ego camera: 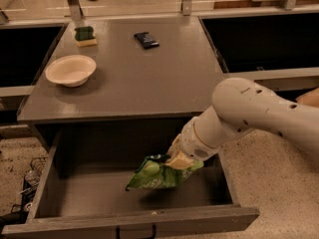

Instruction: Place green rice chip bag into top drawer

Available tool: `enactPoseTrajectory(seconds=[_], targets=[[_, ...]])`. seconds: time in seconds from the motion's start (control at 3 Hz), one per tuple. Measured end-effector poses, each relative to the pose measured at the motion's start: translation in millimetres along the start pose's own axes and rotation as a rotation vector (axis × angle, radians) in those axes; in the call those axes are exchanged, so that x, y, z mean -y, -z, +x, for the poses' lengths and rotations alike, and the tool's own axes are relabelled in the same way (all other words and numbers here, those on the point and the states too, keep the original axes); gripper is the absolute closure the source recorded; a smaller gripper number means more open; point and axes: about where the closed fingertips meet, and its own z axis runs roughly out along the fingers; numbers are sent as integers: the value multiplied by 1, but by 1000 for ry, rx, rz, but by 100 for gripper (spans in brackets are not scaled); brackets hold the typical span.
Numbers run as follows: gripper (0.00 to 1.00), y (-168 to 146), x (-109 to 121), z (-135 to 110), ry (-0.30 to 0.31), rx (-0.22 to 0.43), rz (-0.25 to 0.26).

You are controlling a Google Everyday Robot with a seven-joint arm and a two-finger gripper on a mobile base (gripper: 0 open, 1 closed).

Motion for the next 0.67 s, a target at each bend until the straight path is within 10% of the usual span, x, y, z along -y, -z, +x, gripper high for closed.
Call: enactPoseTrajectory(seconds=[0.67], targets=[[100,-24,1,4,-28,-27,-37]])
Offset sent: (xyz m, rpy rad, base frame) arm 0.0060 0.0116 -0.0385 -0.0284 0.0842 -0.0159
